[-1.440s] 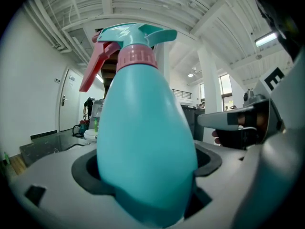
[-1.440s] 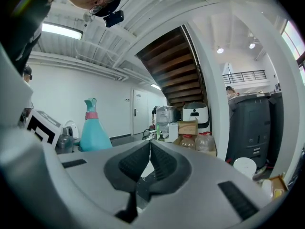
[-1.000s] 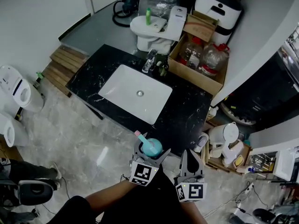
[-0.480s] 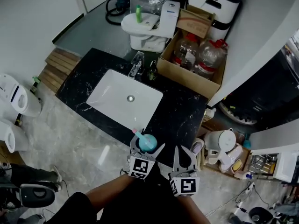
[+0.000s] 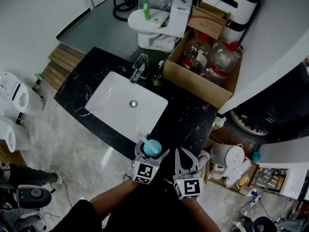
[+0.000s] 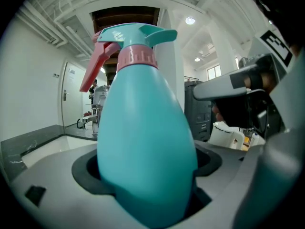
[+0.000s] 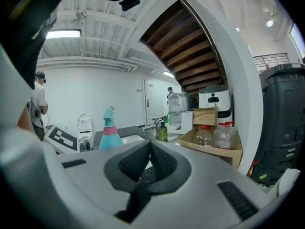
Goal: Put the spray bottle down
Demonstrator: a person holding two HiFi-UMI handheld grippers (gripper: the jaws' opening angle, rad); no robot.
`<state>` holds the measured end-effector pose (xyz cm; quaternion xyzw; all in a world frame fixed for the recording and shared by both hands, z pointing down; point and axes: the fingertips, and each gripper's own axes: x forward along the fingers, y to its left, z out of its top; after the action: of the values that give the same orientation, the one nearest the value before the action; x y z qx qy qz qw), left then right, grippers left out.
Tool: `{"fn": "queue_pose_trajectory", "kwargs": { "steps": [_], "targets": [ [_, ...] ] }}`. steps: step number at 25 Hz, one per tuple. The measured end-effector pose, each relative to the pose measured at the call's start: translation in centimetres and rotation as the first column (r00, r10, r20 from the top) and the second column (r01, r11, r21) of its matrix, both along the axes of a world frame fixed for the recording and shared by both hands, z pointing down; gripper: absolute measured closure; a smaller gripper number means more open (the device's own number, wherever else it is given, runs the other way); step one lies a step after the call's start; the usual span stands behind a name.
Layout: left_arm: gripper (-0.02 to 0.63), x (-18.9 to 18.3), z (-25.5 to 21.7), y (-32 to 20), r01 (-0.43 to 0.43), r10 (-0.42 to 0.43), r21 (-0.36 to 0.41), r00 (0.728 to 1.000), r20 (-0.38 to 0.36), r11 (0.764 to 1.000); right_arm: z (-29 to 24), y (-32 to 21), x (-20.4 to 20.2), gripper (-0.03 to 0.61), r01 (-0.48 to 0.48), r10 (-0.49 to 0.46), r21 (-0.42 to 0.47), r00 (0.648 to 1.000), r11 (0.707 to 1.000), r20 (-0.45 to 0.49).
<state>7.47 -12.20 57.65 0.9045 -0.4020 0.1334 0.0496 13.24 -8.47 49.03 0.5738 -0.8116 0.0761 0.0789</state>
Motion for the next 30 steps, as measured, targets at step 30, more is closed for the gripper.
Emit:
{"fn": "queue_pose_trajectory", "kwargs": {
  "steps": [30],
  "targets": [
    [0.164, 2.7, 7.4, -2.1, -0.025, 0.037, -0.107, 0.994, 0.107, 0.994, 3.1, -1.2, 3.6, 0.563, -0.031, 0.034, -0.126, 0.999, 0.992, 0.019]
  ]
}}
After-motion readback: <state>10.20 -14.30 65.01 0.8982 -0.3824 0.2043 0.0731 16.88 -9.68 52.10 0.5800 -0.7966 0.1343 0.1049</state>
